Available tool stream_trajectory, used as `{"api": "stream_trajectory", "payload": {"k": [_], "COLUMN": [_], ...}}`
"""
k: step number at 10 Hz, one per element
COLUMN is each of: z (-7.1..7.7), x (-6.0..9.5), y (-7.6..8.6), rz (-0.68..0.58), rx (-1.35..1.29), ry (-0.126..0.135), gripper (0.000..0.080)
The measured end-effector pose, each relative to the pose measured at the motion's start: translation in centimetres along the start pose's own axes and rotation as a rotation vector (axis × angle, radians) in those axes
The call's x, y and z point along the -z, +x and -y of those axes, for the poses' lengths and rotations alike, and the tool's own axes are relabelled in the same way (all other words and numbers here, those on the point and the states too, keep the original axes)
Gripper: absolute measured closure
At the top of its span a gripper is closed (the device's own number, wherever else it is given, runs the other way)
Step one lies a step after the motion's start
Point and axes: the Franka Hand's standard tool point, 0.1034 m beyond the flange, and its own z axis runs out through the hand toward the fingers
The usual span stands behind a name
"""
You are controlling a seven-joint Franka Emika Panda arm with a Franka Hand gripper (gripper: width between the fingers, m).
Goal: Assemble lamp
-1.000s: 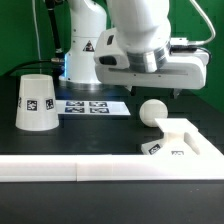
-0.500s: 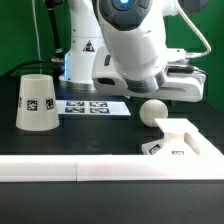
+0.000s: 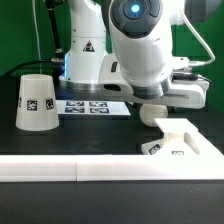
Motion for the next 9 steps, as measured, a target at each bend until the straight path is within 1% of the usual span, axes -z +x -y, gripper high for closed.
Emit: {"api": "stream_trajectory", "payload": {"k": [2, 6, 7, 9], "z": [-0.01, -0.02, -0.08, -0.09], "x": [-0.49, -0.75, -0.88, -0.87], "y": [0.03, 0.26, 0.49, 0.5], "rz": [-0.002, -0.005, -0.011, -0.011], "rx": [0.0, -0.002, -0.004, -0.005], "ry": [-0.004, -0.004, -0.003, -0.003], "gripper": [0.0101, 0.0101, 0.0223, 0.0223]}}
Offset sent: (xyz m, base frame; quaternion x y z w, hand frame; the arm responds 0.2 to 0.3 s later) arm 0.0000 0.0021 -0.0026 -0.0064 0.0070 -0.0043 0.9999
